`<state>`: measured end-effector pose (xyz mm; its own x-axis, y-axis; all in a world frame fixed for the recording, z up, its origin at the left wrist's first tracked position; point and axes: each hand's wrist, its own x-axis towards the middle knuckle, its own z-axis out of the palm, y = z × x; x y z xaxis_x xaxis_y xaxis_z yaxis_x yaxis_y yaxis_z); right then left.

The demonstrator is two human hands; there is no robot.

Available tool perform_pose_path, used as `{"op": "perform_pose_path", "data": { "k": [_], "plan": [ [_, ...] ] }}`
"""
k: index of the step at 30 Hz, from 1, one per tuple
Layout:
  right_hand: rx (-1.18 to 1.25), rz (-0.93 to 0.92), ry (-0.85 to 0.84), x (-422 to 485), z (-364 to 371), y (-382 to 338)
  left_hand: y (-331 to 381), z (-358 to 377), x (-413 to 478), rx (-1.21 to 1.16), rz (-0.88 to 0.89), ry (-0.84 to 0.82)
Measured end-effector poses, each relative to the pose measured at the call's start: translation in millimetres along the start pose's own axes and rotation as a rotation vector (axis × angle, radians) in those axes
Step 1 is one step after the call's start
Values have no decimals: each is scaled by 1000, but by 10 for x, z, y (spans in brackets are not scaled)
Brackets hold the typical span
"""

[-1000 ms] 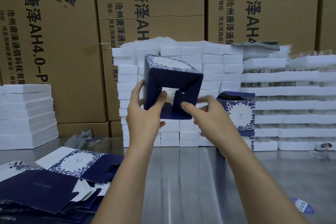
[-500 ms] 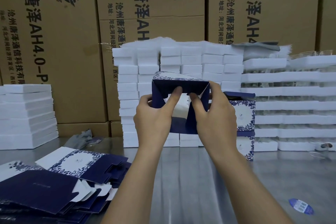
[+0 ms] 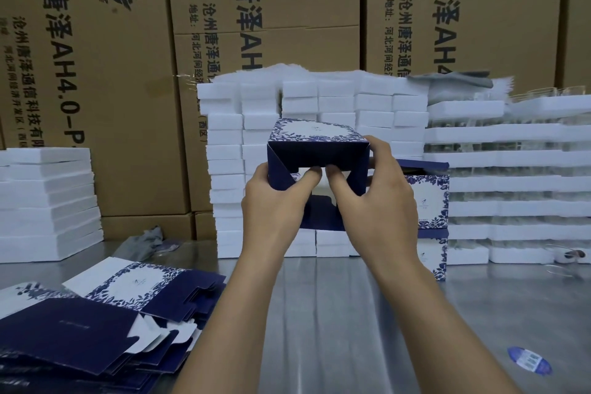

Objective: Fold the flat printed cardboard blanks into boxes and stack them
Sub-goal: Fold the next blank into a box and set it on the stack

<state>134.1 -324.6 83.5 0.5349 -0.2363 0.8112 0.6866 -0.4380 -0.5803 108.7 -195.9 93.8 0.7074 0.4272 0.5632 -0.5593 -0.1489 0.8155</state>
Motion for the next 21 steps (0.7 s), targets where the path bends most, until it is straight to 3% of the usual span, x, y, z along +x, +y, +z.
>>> {"op": "perform_pose_path", "data": {
  "k": [7,12,21],
  "plan": [
    [158,39,-81,44,-45,18,52,-148,11,-115,-83,-291],
    [220,38,-222,50,-29,114,-34,-104,48,-57,40,-40],
    [209,59,-245,125,-51,257,-165,-112,135,132,166,-91]
  ]
}}
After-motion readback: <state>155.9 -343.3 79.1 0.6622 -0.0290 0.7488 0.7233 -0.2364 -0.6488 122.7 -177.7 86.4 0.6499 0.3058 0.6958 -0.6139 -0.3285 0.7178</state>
